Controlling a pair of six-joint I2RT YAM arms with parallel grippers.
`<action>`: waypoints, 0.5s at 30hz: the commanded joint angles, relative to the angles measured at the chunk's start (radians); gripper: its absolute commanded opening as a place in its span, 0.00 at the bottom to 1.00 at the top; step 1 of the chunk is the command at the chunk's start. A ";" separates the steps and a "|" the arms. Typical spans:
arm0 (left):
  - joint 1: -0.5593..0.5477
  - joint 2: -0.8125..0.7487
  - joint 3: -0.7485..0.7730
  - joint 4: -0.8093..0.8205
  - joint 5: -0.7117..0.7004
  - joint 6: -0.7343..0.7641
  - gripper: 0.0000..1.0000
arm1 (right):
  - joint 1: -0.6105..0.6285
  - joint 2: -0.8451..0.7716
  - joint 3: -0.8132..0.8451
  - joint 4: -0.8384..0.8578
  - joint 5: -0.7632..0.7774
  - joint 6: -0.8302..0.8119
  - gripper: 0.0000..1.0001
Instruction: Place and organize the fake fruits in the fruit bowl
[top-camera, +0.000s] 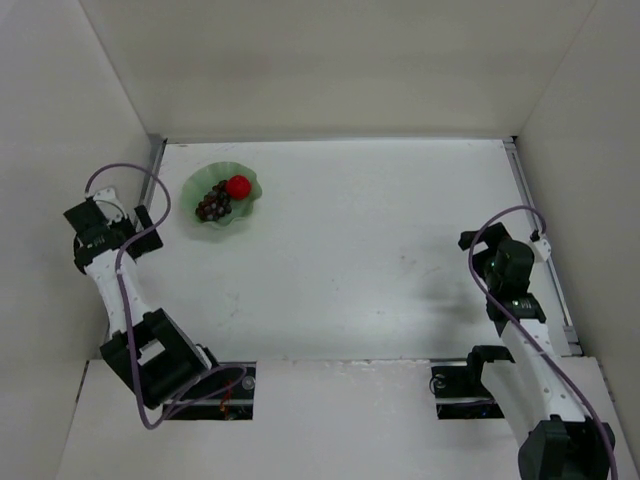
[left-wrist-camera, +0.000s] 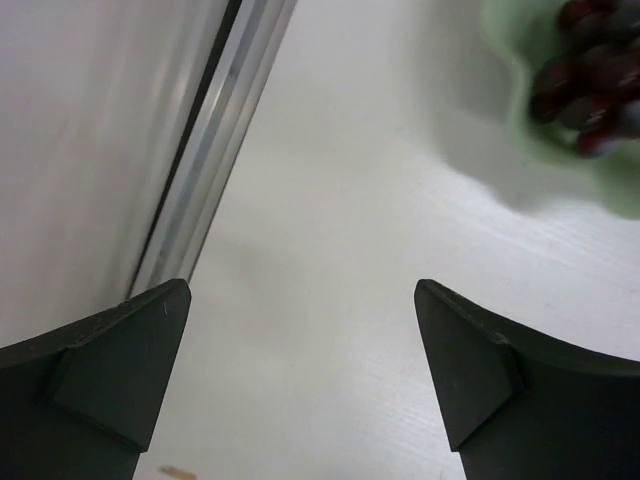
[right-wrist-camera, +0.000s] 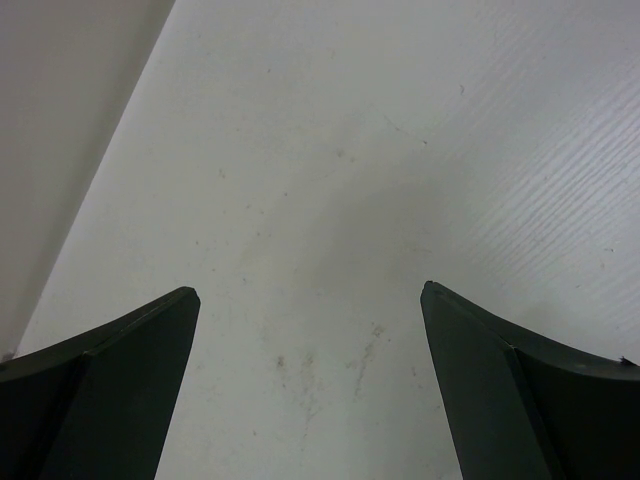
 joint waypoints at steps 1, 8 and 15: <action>0.106 0.001 -0.048 -0.017 0.110 -0.052 1.00 | -0.005 0.026 0.076 0.048 -0.005 -0.029 1.00; 0.153 0.029 -0.099 0.026 0.113 -0.044 1.00 | -0.006 0.053 0.093 0.069 -0.006 -0.031 1.00; 0.137 0.041 -0.091 0.038 0.102 -0.036 1.00 | -0.009 0.025 0.067 0.060 -0.003 -0.025 1.00</action>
